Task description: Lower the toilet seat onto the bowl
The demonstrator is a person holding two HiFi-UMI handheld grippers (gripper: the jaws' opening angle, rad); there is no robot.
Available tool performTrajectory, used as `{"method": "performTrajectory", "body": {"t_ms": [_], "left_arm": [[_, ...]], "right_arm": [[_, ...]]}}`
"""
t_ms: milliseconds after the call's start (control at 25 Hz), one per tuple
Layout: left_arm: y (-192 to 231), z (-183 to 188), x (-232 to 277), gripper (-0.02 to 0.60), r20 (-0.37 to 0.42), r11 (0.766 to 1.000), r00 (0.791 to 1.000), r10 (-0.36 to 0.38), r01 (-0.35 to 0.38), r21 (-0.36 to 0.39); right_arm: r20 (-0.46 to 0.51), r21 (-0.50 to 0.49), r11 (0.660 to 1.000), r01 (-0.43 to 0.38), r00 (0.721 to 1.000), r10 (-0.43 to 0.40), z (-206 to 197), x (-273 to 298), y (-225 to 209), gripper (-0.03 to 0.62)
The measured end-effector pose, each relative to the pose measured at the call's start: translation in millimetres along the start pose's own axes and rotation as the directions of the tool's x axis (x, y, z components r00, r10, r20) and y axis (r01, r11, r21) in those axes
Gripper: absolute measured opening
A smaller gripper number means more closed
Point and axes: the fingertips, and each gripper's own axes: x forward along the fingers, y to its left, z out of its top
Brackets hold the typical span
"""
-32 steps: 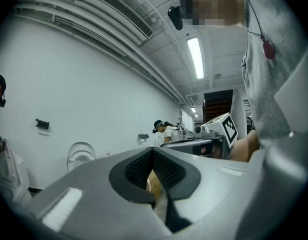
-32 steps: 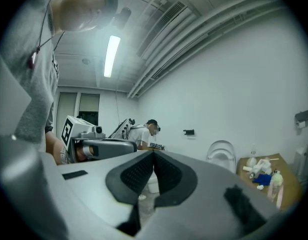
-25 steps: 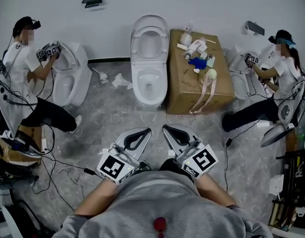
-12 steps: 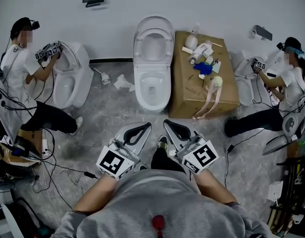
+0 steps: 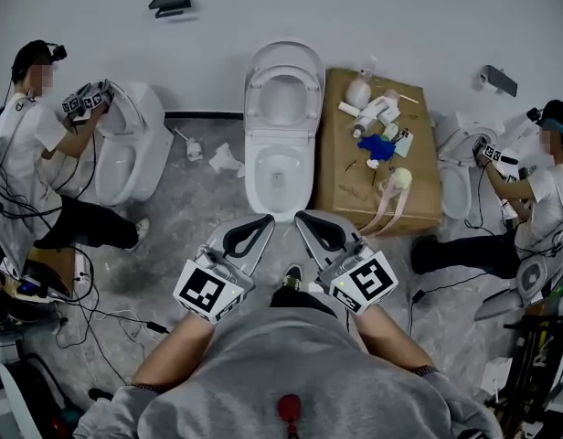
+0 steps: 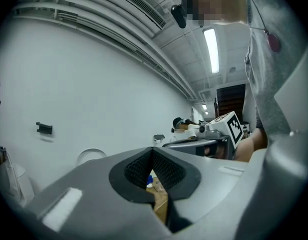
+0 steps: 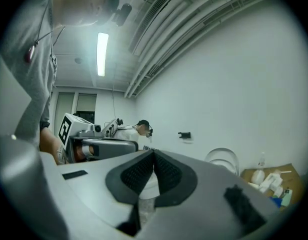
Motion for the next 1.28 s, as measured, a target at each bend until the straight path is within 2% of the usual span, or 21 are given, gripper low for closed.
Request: {"method": "performTrajectory", "body": {"t_ms": [400,640,1000,1280], "left_arm": [[36.3,1.7,77.1,0.006,-0.009,0.998,0.998,0.063,-0.063,0.002],[48.0,-0.6,110.5,0.006,-0.013,0.998,0.998,0.068,-0.068,-0.006],[93.6,-11.4,135.9,0.006,-0.012,0.998,0.999,0.052,-0.052,-0.024],[145.4,-18.7,168.0,0.006,-0.013,0.999,1.0,-0.005,0.005,-0.033]], "right_arm": [[0.019,-0.01,0.999,-0.047,0.999,0.047,9.3,18.1,-77.7,0.015],[0.013,-0.013,0.999,-0.048,0.999,0.048,6.8,27.2,-112.3,0.015],[-0.01,-0.008,1.0,-0.007,1.0,0.007,-3.7,62.2,-150.8,0.015],[-0.035,-0.013,0.999,0.047,0.998,-0.047,-9.1,106.6,-191.1,0.015]]}}
